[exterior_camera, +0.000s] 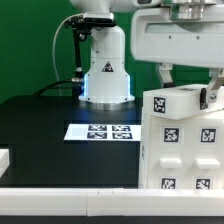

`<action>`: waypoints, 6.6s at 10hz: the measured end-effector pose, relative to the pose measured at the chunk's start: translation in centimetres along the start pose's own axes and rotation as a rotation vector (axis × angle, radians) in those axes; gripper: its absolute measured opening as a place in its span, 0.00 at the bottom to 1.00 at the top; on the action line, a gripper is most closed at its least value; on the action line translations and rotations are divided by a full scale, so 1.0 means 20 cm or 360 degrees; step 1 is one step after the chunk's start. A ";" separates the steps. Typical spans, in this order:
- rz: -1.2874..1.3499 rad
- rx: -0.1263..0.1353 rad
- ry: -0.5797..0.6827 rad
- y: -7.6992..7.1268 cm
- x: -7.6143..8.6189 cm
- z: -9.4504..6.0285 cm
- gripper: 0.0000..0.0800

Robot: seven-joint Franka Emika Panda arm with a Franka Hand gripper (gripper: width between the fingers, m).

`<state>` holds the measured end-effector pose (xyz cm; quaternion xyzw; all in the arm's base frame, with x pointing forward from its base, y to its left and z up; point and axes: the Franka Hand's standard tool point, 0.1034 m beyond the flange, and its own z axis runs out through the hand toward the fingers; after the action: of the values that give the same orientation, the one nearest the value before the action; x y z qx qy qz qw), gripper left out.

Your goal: Assemble cabinet

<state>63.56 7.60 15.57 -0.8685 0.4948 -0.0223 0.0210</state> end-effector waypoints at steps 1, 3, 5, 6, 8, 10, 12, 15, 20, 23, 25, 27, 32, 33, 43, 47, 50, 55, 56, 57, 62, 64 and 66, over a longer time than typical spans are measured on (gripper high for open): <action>0.0028 0.0019 0.0009 -0.01 0.00 0.00 0.69; 0.0273 0.0020 -0.0002 -0.01 0.00 0.00 0.69; 0.0687 0.0001 -0.0114 0.02 -0.01 0.01 0.69; 0.0967 -0.0001 -0.0154 0.02 -0.02 0.01 0.69; 0.1227 0.0018 -0.0173 0.01 -0.02 0.02 0.69; 0.1277 0.0015 -0.0174 0.01 -0.02 0.02 0.69; 0.1055 0.0027 -0.0185 0.01 -0.03 -0.02 0.94; 0.0337 0.0046 -0.0214 -0.01 -0.05 -0.10 1.00; -0.0725 0.0072 -0.0155 -0.01 -0.02 -0.12 1.00; -0.1309 0.0093 -0.0158 -0.01 0.00 -0.09 1.00; -0.1555 0.0089 -0.0145 0.00 0.01 -0.09 1.00; -0.2106 0.0044 -0.0127 -0.01 0.02 -0.10 1.00; -0.2763 0.0025 -0.0047 0.02 0.08 -0.13 1.00; -0.2858 0.0025 -0.0047 0.02 0.07 -0.12 1.00; -0.3003 -0.0154 -0.0072 0.00 0.04 -0.01 0.69; -0.2128 -0.0184 -0.0038 0.01 -0.01 0.00 0.69; -0.1654 -0.0148 -0.0010 -0.01 0.00 -0.01 0.69; -0.0641 -0.0150 0.0036 0.02 -0.05 0.00 0.69; -0.0274 -0.0128 0.0074 0.01 -0.05 0.00 0.69; -0.0103 -0.0104 0.0046 0.01 -0.05 0.00 0.69; 0.0511 -0.0089 -0.0017 0.03 -0.04 0.00 0.69; 0.0940 -0.0072 -0.0065 0.02 -0.05 0.00 0.69; 0.1231 -0.0068 -0.0109 0.02 -0.05 0.00 0.69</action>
Offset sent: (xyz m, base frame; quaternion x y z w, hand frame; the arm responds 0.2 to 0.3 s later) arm 0.0000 0.0000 0.0000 0.0000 0.0000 0.1938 0.9810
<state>62.74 8.33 15.52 -0.6182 0.7851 0.0265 0.0264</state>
